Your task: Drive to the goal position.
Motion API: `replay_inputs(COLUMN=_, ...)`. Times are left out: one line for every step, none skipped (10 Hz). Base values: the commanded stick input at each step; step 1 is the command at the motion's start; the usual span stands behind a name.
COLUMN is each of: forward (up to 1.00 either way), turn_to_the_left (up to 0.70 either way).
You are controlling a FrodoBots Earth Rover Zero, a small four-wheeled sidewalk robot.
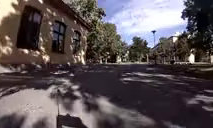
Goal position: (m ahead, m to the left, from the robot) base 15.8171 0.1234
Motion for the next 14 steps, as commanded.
replay_inputs(forward=0.7, turn_to_the_left=0.0)
replay_inputs(forward=0.7, turn_to_the_left=0.0)
replay_inputs(forward=0.7, turn_to_the_left=0.0)
replay_inputs(forward=0.7, turn_to_the_left=0.0)
replay_inputs(forward=0.7, turn_to_the_left=0.0)
replay_inputs(forward=0.7, turn_to_the_left=0.0)
replay_inputs(forward=0.7, turn_to_the_left=0.0)
replay_inputs(forward=0.7, turn_to_the_left=0.0)
replay_inputs(forward=0.7, turn_to_the_left=0.0)
replay_inputs(forward=0.7, turn_to_the_left=0.0)
replay_inputs(forward=0.7, turn_to_the_left=0.0)
replay_inputs(forward=0.7, turn_to_the_left=0.0)
replay_inputs(forward=0.7, turn_to_the_left=0.0)
replay_inputs(forward=0.7, turn_to_the_left=0.0)
